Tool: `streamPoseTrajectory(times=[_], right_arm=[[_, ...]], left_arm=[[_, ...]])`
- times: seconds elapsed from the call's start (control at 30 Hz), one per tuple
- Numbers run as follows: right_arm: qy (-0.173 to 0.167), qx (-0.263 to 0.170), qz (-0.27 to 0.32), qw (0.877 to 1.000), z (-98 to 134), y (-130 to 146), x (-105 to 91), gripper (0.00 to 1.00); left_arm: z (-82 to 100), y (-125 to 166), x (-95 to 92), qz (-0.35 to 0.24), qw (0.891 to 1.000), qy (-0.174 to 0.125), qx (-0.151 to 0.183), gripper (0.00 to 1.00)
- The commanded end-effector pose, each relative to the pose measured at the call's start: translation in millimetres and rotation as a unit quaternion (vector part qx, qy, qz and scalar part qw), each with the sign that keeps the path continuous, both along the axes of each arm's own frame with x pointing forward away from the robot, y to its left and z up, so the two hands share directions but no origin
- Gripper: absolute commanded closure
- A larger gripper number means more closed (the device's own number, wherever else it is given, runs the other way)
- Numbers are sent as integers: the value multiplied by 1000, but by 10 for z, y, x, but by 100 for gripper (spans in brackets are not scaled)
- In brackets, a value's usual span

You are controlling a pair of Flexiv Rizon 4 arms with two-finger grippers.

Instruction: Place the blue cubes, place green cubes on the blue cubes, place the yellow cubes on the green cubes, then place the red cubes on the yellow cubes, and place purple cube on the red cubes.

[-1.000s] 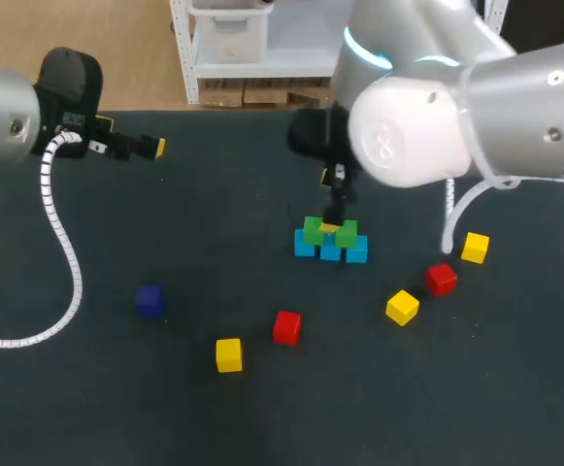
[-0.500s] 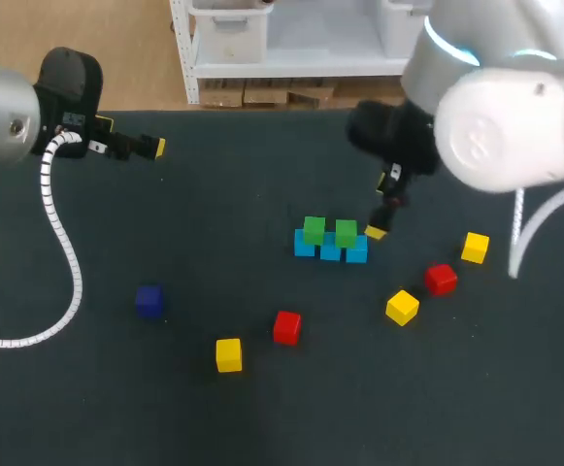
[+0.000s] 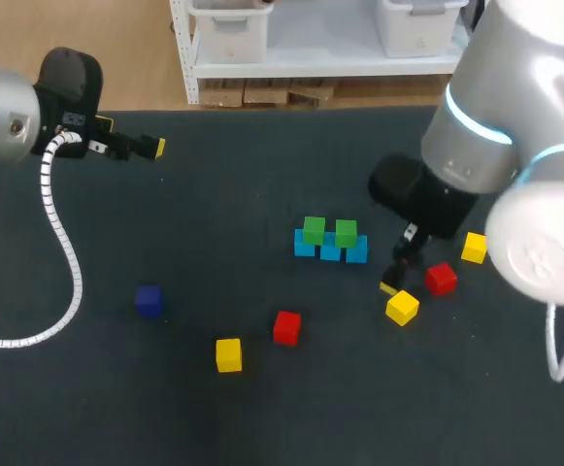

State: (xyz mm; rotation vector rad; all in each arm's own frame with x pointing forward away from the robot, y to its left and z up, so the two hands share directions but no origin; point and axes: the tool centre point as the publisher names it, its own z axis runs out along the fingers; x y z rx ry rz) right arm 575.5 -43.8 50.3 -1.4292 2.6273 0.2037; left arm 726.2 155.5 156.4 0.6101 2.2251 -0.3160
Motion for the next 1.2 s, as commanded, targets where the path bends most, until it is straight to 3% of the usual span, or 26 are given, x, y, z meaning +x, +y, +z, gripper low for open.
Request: streamPoseTrajectory(times=[0.03,0.1,0.17,0.4,0.57,0.8,0.87,0.93,1.1,1.2], right_arm=[[-53,-44,-16,997,-62,-28,-133,0],[-49,-52,-15,997,-103,-33,-169,0],[-43,-55,-14,997,-125,-33,-212,9],[10,-39,-23,999,-205,-27,-294,18],[41,-31,-34,998,-319,-21,-278,6],[63,-25,-32,997,-451,-1,-231,20],[66,-29,-33,997,-489,3,-201,27],[71,-29,-33,997,-501,6,-191,46],[69,-36,-29,997,-521,5,-192,62],[67,-38,-26,997,-488,-17,-214,100]], left_arm=[[-6,26,7,-5,1000,0,-4,0],[-6,26,7,-5,1000,0,-4,0],[-6,26,7,-5,1000,0,-4,0],[-6,26,7,-5,1000,0,-4,0],[-6,26,7,-5,1000,0,-4,0],[-6,26,7,-5,1000,0,-4,0],[-6,26,7,-5,1000,0,-4,0],[-6,26,7,-5,1000,0,-4,0],[-6,26,7,-5,1000,0,-4,0],[-6,26,7,-5,1000,0,-4,0]])
